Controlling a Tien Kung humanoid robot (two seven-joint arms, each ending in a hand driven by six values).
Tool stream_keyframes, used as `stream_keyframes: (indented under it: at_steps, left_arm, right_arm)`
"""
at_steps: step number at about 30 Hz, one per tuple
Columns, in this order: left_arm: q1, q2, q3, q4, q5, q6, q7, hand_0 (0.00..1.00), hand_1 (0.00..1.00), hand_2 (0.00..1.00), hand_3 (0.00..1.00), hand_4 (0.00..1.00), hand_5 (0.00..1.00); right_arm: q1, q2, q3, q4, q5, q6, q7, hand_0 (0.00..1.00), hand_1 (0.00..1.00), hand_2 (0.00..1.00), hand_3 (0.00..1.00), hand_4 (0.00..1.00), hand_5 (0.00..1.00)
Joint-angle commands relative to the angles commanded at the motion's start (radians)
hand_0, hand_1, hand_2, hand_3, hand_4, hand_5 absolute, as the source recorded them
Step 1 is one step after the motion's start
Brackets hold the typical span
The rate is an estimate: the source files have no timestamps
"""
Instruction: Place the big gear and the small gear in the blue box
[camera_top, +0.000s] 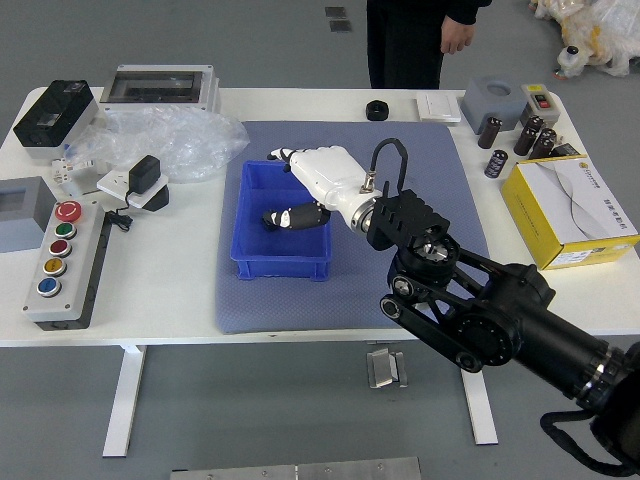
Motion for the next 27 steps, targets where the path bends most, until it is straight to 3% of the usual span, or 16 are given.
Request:
stream_keyframes:
  at_steps: [13,14,19,20,25,26,27]
  left_arm:
    - [-0.001,-0.002,-0.006,0.0,-0.005,0.001,-0.002,0.848,0.815,0.794,0.821,0.662,0.307]
    - [-0.001,-0.002,-0.007,0.0,-0.006,0.001,-0.002,0.848,0.815,0.793,0.821,0.662,0.308]
    - [-0.003,-0.001,-0.008,0.0,-0.009,0.002,-0.003,0.848,0.815,0.793,0.821,0.662,0.308]
    - [-0.004,-0.001,-0.008,0.0,-0.009,0.002,-0.003,0.848,0.815,0.793,0.821,0.663,0.309]
    - [-0.007,-0.004,-0.011,0.0,-0.008,0.001,-0.003,0.848,0.815,0.793,0.821,0.663,0.309]
    - [-0.007,-0.005,-0.011,0.0,-0.008,0.001,-0.003,0.848,0.815,0.793,0.821,0.663,0.309]
    - [-0.008,-0.005,-0.011,0.0,-0.007,0.001,-0.003,0.848,0.815,0.793,0.821,0.663,0.309]
  right_arm:
    - [-0.003,-0.108,0.049,0.0,0.04,-0.013,0.017,0.625,0.577,0.704,0.879,0.884,0.565]
    - [-0.006,-0.119,0.05,-0.005,0.049,-0.017,0.021,0.618,0.564,0.684,0.841,0.874,0.549]
    - [-0.023,-0.173,0.054,-0.044,0.092,-0.034,0.05,0.618,0.564,0.684,0.841,0.874,0.549]
    - [-0.025,-0.181,0.052,-0.054,0.101,-0.036,0.056,0.615,0.564,0.678,0.795,0.87,0.547]
    - [-0.027,-0.201,0.033,-0.116,0.153,-0.039,0.091,0.615,0.564,0.678,0.795,0.87,0.547]
    - [-0.025,-0.202,0.028,-0.129,0.165,-0.036,0.097,0.619,0.571,0.695,0.752,0.825,0.472]
    - [-0.023,-0.202,0.022,-0.141,0.176,-0.032,0.102,0.619,0.571,0.695,0.752,0.825,0.472]
